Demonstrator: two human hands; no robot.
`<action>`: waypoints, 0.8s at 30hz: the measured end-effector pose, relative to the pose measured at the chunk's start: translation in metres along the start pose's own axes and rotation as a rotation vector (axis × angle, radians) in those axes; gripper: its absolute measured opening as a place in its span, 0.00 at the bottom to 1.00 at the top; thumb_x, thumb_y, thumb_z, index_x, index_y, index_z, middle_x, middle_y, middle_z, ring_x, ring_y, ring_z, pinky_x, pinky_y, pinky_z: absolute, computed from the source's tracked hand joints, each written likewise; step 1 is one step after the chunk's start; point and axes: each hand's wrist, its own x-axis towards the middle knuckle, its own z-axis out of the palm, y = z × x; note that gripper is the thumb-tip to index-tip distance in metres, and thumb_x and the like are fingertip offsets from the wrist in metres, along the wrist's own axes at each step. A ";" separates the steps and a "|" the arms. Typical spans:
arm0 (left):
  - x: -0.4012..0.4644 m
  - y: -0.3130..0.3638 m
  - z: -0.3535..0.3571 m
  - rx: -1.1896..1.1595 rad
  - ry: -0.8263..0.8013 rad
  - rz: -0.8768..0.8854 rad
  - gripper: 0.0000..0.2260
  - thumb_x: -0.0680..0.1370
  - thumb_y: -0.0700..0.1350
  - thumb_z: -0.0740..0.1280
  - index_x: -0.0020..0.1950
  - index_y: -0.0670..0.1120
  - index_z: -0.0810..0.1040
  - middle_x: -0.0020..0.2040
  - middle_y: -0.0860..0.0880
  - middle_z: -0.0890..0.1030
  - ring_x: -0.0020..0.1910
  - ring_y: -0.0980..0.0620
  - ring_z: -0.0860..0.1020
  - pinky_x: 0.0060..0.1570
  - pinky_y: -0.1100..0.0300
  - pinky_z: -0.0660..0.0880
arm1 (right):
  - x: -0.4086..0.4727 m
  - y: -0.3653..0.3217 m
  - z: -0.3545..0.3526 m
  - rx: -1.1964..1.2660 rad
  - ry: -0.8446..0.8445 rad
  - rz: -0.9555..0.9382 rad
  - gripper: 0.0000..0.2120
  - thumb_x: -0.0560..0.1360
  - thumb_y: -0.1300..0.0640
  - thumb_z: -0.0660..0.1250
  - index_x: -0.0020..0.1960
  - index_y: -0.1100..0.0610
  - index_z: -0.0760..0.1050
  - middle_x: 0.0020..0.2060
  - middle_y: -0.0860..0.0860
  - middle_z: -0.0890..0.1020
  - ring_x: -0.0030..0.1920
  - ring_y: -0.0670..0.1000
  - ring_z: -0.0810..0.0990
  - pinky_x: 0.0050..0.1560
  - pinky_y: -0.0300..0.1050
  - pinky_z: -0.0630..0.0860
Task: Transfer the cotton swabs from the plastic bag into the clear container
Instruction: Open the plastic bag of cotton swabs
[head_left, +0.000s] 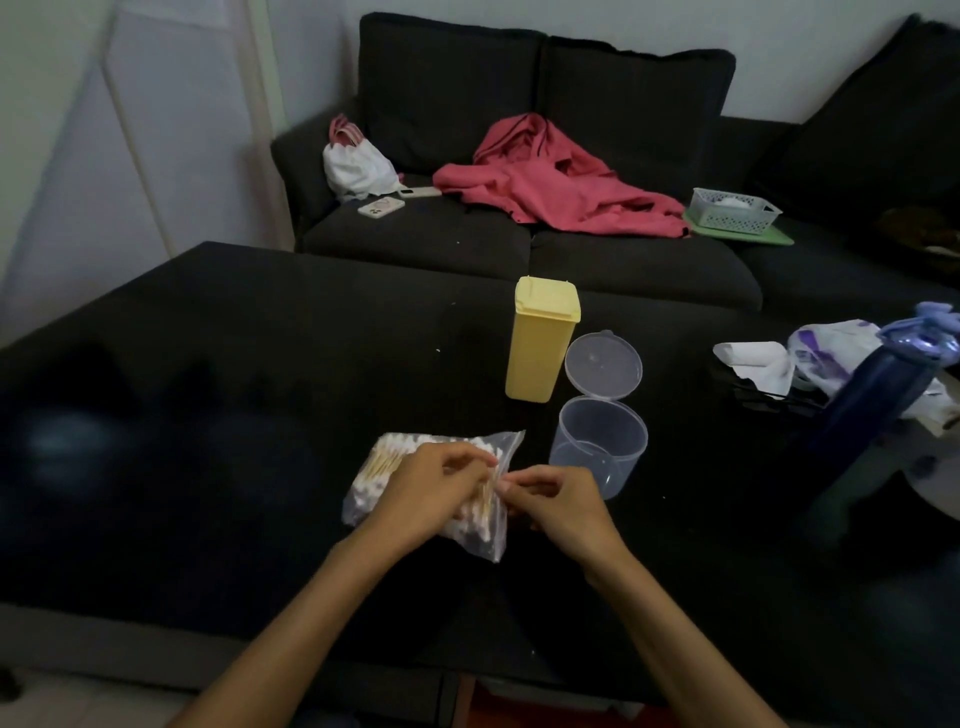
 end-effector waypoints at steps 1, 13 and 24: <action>0.001 0.001 0.002 -0.061 -0.008 -0.046 0.05 0.76 0.46 0.67 0.49 0.53 0.82 0.49 0.51 0.82 0.49 0.55 0.81 0.53 0.53 0.79 | 0.000 0.001 0.000 0.000 0.004 -0.007 0.05 0.73 0.56 0.69 0.49 0.52 0.81 0.42 0.48 0.85 0.42 0.42 0.83 0.38 0.32 0.75; -0.003 0.006 -0.001 -0.274 -0.056 -0.136 0.05 0.73 0.41 0.72 0.47 0.45 0.84 0.37 0.53 0.85 0.39 0.60 0.83 0.35 0.72 0.75 | -0.001 0.003 -0.004 0.224 -0.100 0.122 0.03 0.70 0.59 0.73 0.44 0.55 0.82 0.42 0.49 0.85 0.45 0.46 0.84 0.43 0.35 0.78; -0.001 0.005 -0.003 0.268 0.193 0.036 0.05 0.78 0.47 0.66 0.52 0.51 0.79 0.49 0.54 0.82 0.45 0.61 0.79 0.43 0.66 0.75 | -0.001 0.002 -0.014 0.243 0.060 0.125 0.04 0.76 0.61 0.65 0.49 0.59 0.77 0.43 0.53 0.85 0.43 0.46 0.84 0.42 0.38 0.80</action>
